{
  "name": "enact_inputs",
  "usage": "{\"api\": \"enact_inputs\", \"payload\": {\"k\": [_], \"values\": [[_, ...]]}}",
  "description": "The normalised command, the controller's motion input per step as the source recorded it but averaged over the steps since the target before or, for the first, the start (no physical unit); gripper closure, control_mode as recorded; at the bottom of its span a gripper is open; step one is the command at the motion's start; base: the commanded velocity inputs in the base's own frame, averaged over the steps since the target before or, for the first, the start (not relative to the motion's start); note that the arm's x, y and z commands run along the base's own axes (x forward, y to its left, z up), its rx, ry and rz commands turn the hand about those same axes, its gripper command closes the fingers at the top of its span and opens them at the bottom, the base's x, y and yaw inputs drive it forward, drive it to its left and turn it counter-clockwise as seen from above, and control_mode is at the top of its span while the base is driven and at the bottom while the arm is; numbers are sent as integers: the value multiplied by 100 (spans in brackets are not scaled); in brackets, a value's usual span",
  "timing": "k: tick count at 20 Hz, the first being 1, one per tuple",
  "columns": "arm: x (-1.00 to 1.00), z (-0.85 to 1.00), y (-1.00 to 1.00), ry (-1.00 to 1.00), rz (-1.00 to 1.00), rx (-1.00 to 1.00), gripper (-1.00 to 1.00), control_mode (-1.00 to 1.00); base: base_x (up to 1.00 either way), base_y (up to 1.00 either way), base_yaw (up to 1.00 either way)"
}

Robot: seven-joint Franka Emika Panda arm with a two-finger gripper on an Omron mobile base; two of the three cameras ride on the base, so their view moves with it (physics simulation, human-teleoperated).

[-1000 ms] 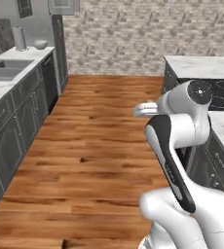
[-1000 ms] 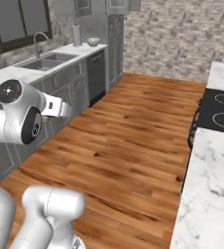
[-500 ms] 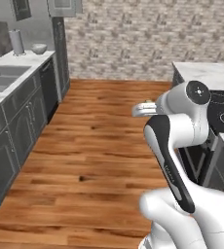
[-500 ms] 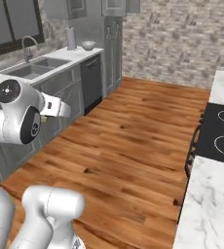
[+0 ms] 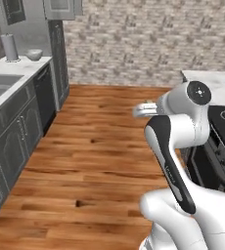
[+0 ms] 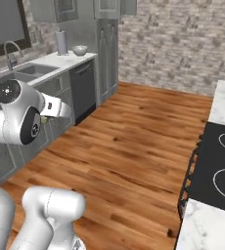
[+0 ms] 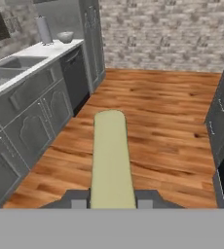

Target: Pick the egg and butter from the fridge and place them by the bowl for mixing.

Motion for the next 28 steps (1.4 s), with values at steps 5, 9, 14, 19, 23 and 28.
{"api": "enact_inputs", "payload": {"k": [5, 9, 14, 19, 23, 28], "values": [[0, 0, 0, 0, 0, 0, 100, 100, 93, 0, 5], [0, 0, 0, 0, 0, 0, 100, 100, 93, 0, 5], [0, 0, 0, 0, 0, 0, 100, 100, 93, 0, 5], [0, 0, 0, 0, 0, 0, 100, 100, 94, 0, 2], [0, 0, 0, 0, 0, 0, 100, 100, 94, 0, 1], [0, 0, 0, 0, 0, 0, 100, 100, 94, 1, 0]]}}
